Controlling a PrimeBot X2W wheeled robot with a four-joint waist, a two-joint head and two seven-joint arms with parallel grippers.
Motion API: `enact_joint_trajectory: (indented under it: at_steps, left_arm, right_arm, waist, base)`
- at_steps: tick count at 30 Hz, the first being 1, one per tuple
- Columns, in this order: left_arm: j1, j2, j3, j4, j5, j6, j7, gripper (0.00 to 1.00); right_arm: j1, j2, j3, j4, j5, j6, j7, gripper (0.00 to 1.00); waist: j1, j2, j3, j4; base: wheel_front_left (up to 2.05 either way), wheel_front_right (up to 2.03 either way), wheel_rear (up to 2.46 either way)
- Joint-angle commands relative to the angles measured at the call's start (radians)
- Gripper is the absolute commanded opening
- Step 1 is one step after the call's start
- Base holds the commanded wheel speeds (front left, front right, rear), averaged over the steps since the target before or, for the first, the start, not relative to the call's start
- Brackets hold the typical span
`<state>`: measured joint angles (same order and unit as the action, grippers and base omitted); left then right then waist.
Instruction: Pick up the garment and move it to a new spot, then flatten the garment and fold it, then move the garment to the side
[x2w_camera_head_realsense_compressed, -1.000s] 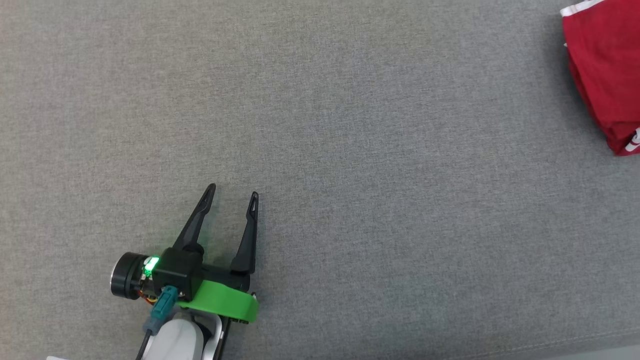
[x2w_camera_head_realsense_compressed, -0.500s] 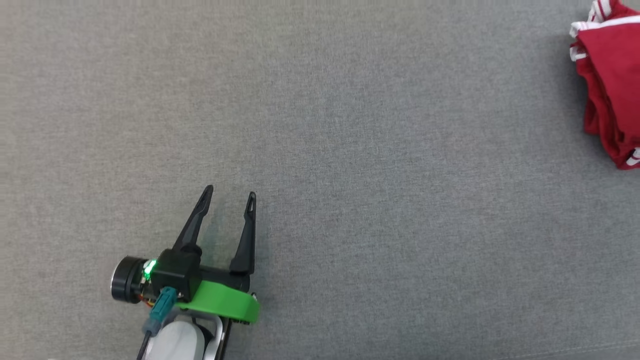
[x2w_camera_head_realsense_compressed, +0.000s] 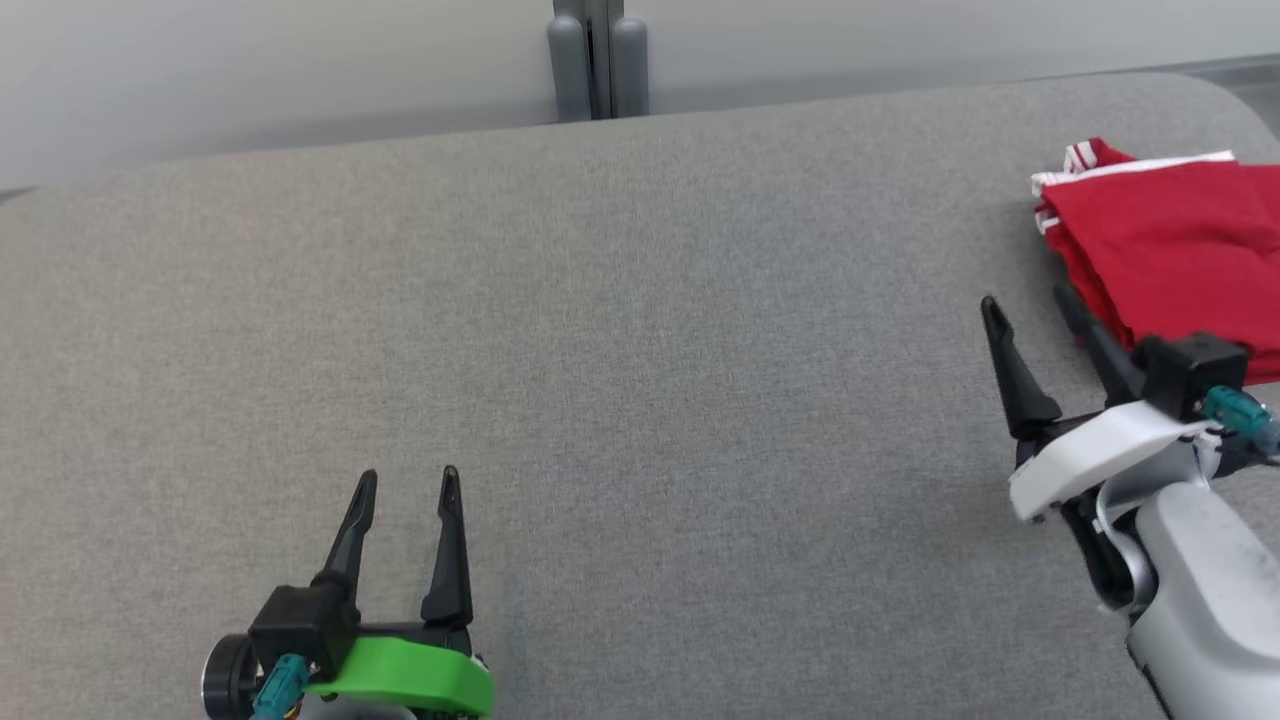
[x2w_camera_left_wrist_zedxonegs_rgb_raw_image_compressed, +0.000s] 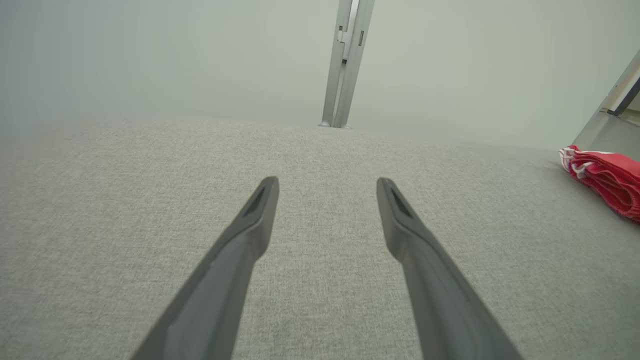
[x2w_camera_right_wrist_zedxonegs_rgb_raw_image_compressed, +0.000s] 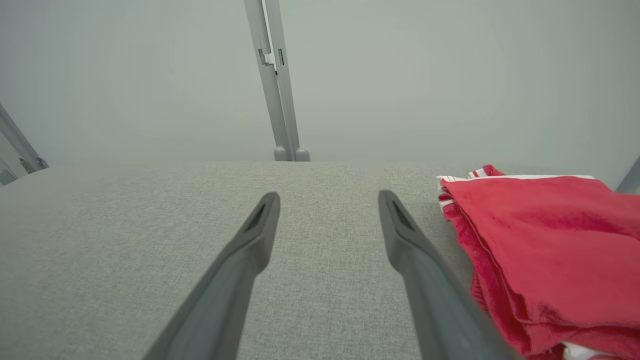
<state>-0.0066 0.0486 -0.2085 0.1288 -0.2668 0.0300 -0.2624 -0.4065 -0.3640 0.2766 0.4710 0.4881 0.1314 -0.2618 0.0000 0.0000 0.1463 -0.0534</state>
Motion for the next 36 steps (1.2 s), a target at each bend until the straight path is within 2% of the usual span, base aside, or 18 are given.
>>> enact_joint_trajectory:
  at_steps: [1,5,10,18,32,33,36]
  left_arm:
    - [0.023,0.004,0.008,-0.007,-0.009,0.012,-0.003,1.0]
    - [0.05,0.004,0.021,-0.026,-0.019,0.026,-0.003,1.0]
    - [0.07,0.004,0.028,-0.042,0.008,0.016,-0.003,1.0]
    - [0.1,0.003,0.035,-0.05,0.025,0.016,-0.003,1.0]
    - [0.109,0.003,0.041,-0.023,0.043,-0.001,-0.003,1.0]
    - [0.108,0.003,0.04,-0.02,0.044,0.0,-0.003,0.0]
    - [0.108,0.0,0.039,-0.004,0.028,0.004,0.004,0.0]
  right_arm:
    - [0.046,0.027,-0.02,-0.033,-0.042,-0.002,-0.004,1.0]
    - [0.167,0.131,-0.096,-0.132,-0.148,-0.002,-0.004,1.0]
    - [0.306,0.237,-0.148,-0.219,-0.234,-0.002,-0.003,1.0]
    - [0.45,0.288,-0.184,-0.299,-0.279,-0.002,-0.003,1.0]
    - [0.464,0.308,-0.198,-0.307,-0.289,-0.002,-0.003,1.0]
    - [0.467,0.309,-0.197,-0.306,-0.29,-0.002,-0.003,0.0]
    - [0.469,0.311,-0.197,-0.289,-0.282,0.0,0.001,0.0]
  waist:
    - [0.0,0.0,-0.113,0.001]
    - [0.0,0.0,-0.147,0.011]
    - [0.0,0.0,-0.176,0.037]
    - [0.0,0.0,-0.202,0.072]
    - [0.0,0.0,-0.202,0.07]
    - [0.0,0.0,-0.202,0.07]
    - [0.0,0.0,-0.202,0.07]
  base:
    - [0.0,0.0,0.0]
    - [0.0,0.0,0.0]
    - [0.0,0.0,0.0]
    - [0.0,0.0,0.0]
    - [0.0,0.0,0.0]
    - [0.0,0.0,0.0]
    - [0.0,0.0,0.0]
